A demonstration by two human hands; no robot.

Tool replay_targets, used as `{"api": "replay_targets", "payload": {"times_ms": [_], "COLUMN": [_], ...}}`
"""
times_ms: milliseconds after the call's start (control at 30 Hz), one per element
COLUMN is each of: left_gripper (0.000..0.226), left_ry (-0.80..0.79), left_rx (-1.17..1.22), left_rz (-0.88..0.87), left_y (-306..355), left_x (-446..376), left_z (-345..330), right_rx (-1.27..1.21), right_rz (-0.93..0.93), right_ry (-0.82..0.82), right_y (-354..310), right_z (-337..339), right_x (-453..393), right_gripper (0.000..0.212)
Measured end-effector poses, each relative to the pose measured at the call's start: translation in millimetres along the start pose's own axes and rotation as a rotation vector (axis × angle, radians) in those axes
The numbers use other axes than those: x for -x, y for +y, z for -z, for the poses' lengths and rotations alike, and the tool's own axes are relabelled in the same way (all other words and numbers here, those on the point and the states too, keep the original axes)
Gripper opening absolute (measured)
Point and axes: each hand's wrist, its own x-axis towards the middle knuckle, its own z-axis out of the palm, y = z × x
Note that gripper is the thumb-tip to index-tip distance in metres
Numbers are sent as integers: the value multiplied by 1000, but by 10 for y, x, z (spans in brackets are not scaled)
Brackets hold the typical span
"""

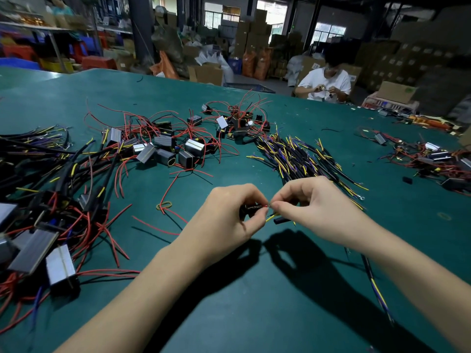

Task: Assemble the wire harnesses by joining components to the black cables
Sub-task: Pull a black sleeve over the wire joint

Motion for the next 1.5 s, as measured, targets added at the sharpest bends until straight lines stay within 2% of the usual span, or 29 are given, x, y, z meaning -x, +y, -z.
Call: {"api": "replay_targets", "payload": {"times_ms": [133, 233, 300, 367, 433, 533, 600, 667, 833, 933, 1000, 1133, 1200, 1233, 1300, 1400, 1500], "left_gripper": [8, 15, 17, 15, 14, 18, 15, 11, 5, 5, 7, 12, 16, 18, 18, 5, 9], "left_ry": [-20, -65, -103, -156, -184, -107, -24, 20, 42, 27, 9, -112, -177, -207, -242, -148, -98], "left_rx": [89, 228, 431, 611, 601, 479, 373, 244, 115, 90, 100, 134, 285, 370, 439, 217, -39], "left_rz": [149, 316, 464, 578, 591, 498, 397, 271, 116, 105, 137, 303, 451, 523, 565, 326, 89], "left_y": [35, 80, 103, 118, 112, 97, 97, 96, 34, 3, 4, 32, 25, 20, 19, 25, 34], "left_x": [8, -28, -72, -105, -99, -51, -23, 1, 46, 45, 37, -35, -89, -105, -100, -25, 22], "left_z": [-20, -15, 26, 74, 109, 94, 73, 65, 49, 51, 52, 80, 150, 192, 237, 192, 160], "right_rx": [261, 703, 1017, 1099, 934, 296, -9, -128, -262, -180, 72, 883, 1169, 1198, 1068, 593, 404], "right_rz": [169, 530, 791, 867, 748, 336, 68, -61, -143, -120, 16, 581, 799, 836, 741, 419, 258], "right_ry": [94, 235, 362, 426, 401, 140, 2, -62, -147, -130, -85, 18, 88, 107, 86, -38, -100], "right_y": [-14, -6, 14, 39, 53, -8, -53, -54, -32, -20, -10, -14, -23, -36, -74, -110, -109], "right_z": [-9, -69, -105, -121, -144, -109, -49, -5, 14, 21, 26, -23, -64, -75, -104, -52, 29], "right_x": [43, 56, 45, 42, 44, 37, 18, 0, -24, -36, -36, -24, -31, -33, -45, -96, -130], "right_gripper": [11, 14, 21, 25, 19, 7, 5, 7, 10, 9, 10, 8, 12, 14, 13, 9, 9]}}
